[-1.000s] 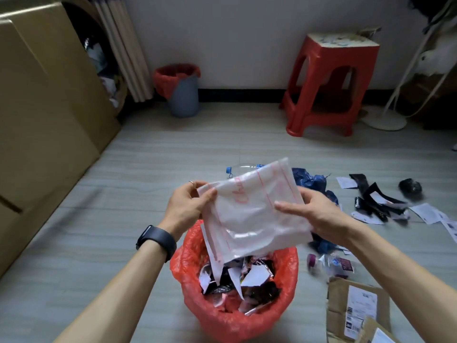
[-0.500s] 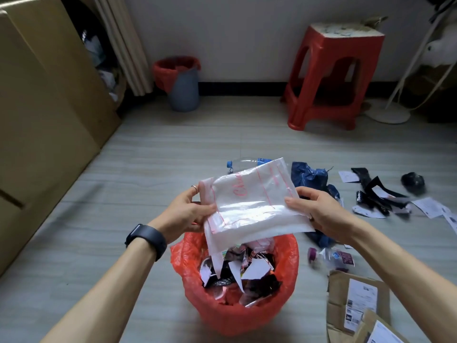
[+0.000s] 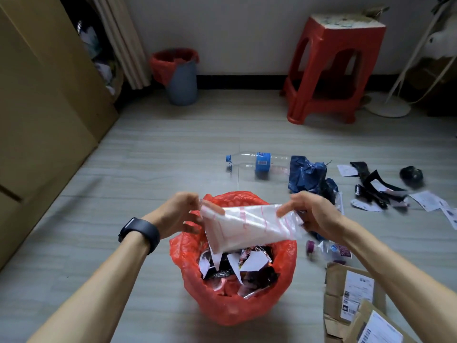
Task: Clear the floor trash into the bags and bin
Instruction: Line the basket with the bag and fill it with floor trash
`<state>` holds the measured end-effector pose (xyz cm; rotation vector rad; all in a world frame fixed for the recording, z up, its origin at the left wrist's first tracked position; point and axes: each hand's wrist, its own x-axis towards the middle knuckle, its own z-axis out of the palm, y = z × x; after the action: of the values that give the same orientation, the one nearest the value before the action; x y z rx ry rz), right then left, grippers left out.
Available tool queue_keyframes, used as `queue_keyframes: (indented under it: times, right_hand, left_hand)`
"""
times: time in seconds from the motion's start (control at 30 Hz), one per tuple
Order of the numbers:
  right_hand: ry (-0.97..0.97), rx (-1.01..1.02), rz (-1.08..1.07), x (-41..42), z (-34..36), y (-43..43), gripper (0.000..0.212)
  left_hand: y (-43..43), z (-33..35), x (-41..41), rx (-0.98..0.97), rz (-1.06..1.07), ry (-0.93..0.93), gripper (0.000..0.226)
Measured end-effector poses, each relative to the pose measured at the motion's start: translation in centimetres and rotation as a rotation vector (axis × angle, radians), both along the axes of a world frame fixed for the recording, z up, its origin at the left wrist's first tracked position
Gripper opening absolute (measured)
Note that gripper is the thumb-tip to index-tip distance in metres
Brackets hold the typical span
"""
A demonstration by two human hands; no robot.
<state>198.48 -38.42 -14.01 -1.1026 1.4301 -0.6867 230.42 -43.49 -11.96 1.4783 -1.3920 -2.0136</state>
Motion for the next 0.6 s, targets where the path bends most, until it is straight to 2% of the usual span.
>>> queue_keyframes:
  times: [0.07, 0.13, 0.17, 0.2, 0.23, 0.3, 0.37, 0.47, 0.53, 0.6]
  right_hand:
    - [0.366, -0.096, 0.155, 0.2, -0.2, 0.8, 0.023]
    - [0.604, -0.251, 0.23, 1.3, -0.9, 1.1, 0.004]
    - [0.674, -0.323, 0.267, 2.2, -1.4, 1.3, 0.008]
    - [0.737, -0.367, 0.312, 3.1, -2.1, 1.5, 0.013]
    - [0.804, -0.393, 0.359, 4.0, -2.9, 1.7, 0.018]
    - [0.959, -0.391, 0.483, 5.8, -4.8, 2.0, 0.03]
    - [1.088, -0.376, 0.612, 7.3, -6.9, 2.6, 0.031]
    - [1.238, -0.406, 0.703, 8.8, -9.5, 2.9, 0.029]
    - [1.32, -0.469, 0.767, 9.2, -10.2, 2.3, 0.03]
    - [1.322, -0.432, 0.857, 9.5, -11.0, 1.6, 0.031]
  left_hand:
    - [0.7, -0.6, -0.4, -0.114, -0.125, -0.165, 0.041]
    - [1.3, -1.7, -1.3, -0.401, -0.265, -0.408, 0.02]
    - [1.4, -2.6, -1.9, -0.59, -0.371, -0.559, 0.009]
    - [1.7, -3.7, -2.3, -0.745, -0.46, -0.702, 0.008]
    - [2.1, -5.1, -2.5, -0.818, -0.515, -0.815, 0.014]
    - [3.0, -7.5, -2.7, -0.847, -0.601, -0.979, 0.018]
    - [4.0, -9.3, -3.1, -0.893, -0.709, -1.125, 0.019]
    - [4.8, -11.0, -3.8, -0.979, -0.789, -1.228, 0.028]
    - [5.0, -11.4, -4.3, -0.922, -0.846, -1.281, 0.033]
    - [5.0, -12.2, -5.2, -0.799, -0.899, -1.327, 0.043]
